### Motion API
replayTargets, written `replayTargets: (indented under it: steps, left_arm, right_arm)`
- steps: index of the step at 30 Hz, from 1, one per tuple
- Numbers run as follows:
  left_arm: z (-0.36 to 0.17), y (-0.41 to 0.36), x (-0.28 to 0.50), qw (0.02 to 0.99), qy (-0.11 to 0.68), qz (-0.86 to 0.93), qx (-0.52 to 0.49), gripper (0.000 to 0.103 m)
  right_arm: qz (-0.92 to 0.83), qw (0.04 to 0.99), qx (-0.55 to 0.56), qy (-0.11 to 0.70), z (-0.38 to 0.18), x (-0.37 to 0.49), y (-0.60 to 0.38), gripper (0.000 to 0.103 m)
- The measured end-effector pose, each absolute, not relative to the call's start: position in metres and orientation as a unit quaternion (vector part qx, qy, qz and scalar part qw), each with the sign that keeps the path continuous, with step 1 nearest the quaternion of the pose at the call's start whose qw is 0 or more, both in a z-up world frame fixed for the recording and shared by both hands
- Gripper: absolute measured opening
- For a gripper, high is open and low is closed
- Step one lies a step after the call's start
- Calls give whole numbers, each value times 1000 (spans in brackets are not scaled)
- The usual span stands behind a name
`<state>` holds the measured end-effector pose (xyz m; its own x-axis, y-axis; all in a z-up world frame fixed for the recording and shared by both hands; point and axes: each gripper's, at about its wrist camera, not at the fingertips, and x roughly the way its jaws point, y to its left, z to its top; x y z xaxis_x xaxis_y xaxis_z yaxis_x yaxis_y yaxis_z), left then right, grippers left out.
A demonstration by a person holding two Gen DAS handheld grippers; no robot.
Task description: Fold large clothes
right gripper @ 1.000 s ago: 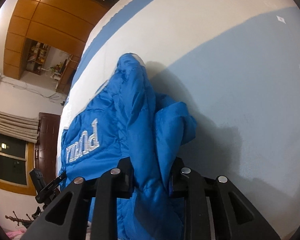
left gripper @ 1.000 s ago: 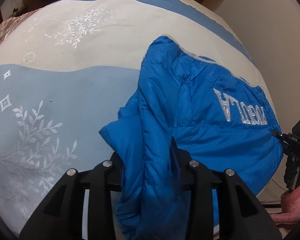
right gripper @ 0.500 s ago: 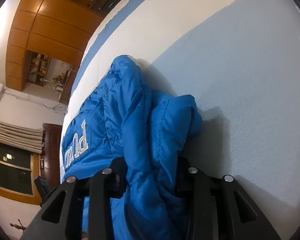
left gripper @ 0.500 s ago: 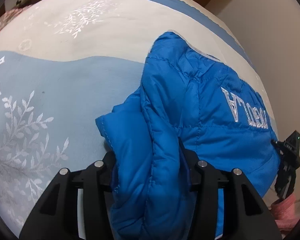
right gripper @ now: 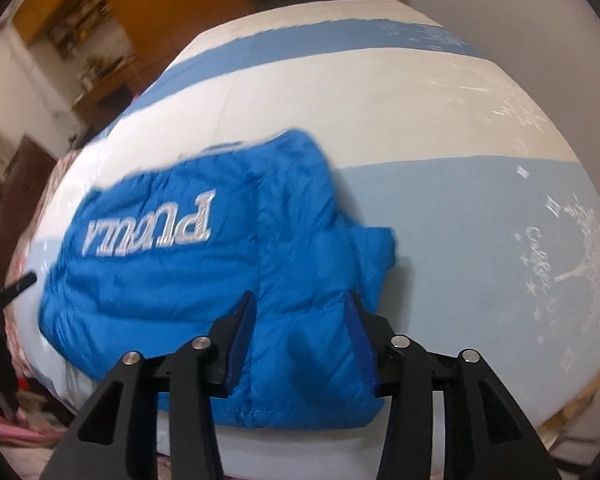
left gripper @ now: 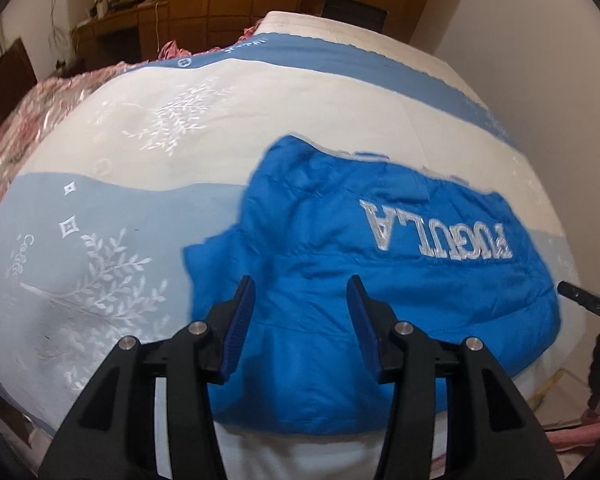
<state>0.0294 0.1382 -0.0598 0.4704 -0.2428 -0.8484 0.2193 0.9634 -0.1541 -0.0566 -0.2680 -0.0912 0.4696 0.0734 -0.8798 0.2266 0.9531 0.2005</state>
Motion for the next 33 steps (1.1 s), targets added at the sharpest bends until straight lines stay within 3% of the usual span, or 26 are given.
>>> replayTargets:
  steps: [10, 25, 33]
  left_arm:
    - [-121, 125, 18, 839, 530, -127, 0, 49]
    - [-107, 126, 14, 839, 535, -92, -35, 48]
    - [-81, 161, -10, 841, 535, -52, -63, 64]
  right_arm:
    - [-6, 835, 163, 526, -159, -67, -268, 38]
    - [9, 825, 194, 531, -145, -64, -279, 41]
    - [14, 816, 197, 544, -129, -62, -283, 42]
